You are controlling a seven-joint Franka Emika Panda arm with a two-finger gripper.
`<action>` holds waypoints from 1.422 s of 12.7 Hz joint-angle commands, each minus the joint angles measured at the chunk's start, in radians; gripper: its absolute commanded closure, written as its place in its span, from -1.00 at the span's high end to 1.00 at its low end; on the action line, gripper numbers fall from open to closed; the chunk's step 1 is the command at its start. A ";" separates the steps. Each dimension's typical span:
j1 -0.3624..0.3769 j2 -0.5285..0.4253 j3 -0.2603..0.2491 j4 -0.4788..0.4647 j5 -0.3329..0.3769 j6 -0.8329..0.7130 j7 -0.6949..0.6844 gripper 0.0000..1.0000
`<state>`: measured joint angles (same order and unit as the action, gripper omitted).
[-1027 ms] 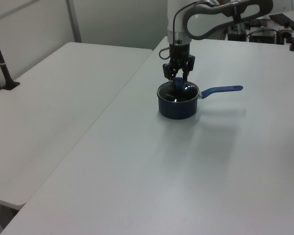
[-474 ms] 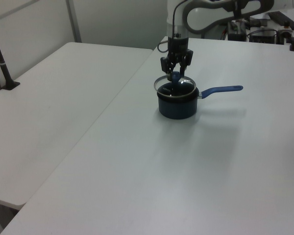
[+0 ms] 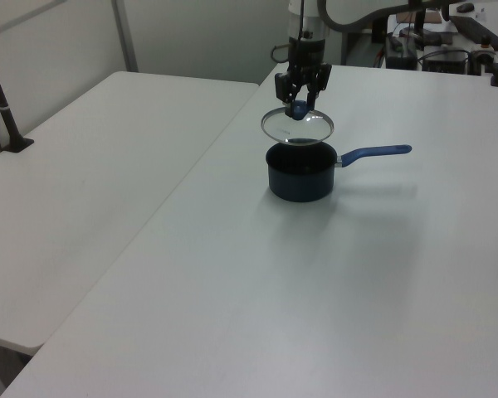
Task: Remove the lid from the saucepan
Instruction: 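Lift the glass lid off the saucepan and carry it aside, then lower the held lid flat onto the table beside the saucepan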
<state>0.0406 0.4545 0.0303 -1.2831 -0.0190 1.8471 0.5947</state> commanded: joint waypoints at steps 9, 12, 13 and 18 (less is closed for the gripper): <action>0.405 -0.059 0.014 -0.102 -0.003 -0.091 0.014 0.01; 0.470 -0.019 0.014 -0.179 -0.012 0.030 0.094 0.01; 0.473 0.011 0.014 -0.179 -0.022 0.056 0.103 0.01; 0.493 0.107 0.010 -0.179 -0.032 0.132 0.154 0.01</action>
<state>0.5145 0.5445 0.0571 -1.4534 -0.0313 1.9477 0.7109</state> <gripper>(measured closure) 0.388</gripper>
